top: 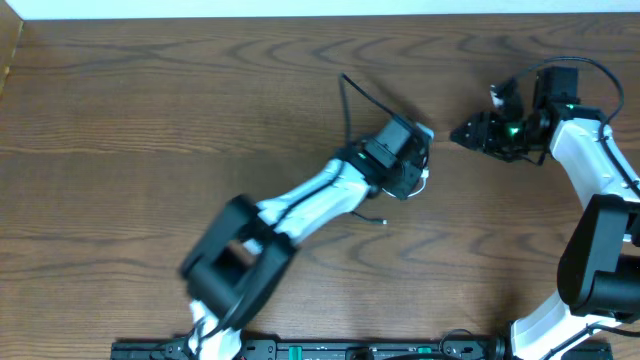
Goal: Untangle cables
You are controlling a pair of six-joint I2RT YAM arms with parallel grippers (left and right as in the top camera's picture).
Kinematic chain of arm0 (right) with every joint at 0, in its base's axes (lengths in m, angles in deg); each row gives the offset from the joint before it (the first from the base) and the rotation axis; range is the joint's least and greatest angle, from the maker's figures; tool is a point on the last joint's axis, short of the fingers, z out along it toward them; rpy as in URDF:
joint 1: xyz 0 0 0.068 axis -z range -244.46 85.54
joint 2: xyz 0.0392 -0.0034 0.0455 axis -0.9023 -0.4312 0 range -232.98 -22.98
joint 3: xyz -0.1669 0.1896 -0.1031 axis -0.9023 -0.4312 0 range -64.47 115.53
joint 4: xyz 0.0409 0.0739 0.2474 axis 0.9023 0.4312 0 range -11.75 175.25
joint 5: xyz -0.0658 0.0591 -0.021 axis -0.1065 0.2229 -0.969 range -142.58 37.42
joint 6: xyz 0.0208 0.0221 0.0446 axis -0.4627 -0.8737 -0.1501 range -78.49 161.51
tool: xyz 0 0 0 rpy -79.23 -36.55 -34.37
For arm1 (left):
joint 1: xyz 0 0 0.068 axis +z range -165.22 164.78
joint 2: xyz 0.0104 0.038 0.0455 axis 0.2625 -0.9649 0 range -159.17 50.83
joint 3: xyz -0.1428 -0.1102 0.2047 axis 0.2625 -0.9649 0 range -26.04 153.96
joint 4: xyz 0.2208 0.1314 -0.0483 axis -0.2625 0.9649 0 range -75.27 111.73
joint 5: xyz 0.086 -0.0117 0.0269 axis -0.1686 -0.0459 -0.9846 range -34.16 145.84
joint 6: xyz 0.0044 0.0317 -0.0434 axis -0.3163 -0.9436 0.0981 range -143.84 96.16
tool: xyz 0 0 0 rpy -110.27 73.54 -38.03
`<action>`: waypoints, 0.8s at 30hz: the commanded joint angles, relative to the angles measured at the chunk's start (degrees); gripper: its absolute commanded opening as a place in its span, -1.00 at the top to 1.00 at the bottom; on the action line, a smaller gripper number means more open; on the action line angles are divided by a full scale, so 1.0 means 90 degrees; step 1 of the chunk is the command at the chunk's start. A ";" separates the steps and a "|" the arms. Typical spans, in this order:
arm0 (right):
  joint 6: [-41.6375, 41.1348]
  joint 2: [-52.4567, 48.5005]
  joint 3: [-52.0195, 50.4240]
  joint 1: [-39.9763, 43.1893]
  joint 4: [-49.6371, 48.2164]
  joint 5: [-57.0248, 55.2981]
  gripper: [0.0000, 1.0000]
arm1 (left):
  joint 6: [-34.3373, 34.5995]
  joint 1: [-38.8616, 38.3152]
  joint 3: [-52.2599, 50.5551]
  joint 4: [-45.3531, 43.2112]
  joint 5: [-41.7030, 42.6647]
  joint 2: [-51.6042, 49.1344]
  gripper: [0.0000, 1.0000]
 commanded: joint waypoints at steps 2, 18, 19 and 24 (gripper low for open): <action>0.0282 0.0049 0.0097 -0.0398 -0.0420 0.1639 -0.22 | 0.0442 0.0665 0.0080 0.0347 0.1700 0.1171 0.85; -0.2072 0.0403 0.0100 -0.1008 -0.1129 0.1474 -0.28 | 0.1994 0.1814 0.0080 0.0704 0.2584 0.1226 0.85; -0.2674 0.0403 0.0097 -0.1013 -0.1222 0.1460 -0.33 | 0.2178 0.1843 0.0080 0.0682 0.2579 0.1226 0.85; -0.4189 0.0398 0.0095 -0.1421 -0.1967 0.1377 -0.35 | 0.2754 0.1889 0.0080 0.0410 0.2416 0.1226 0.85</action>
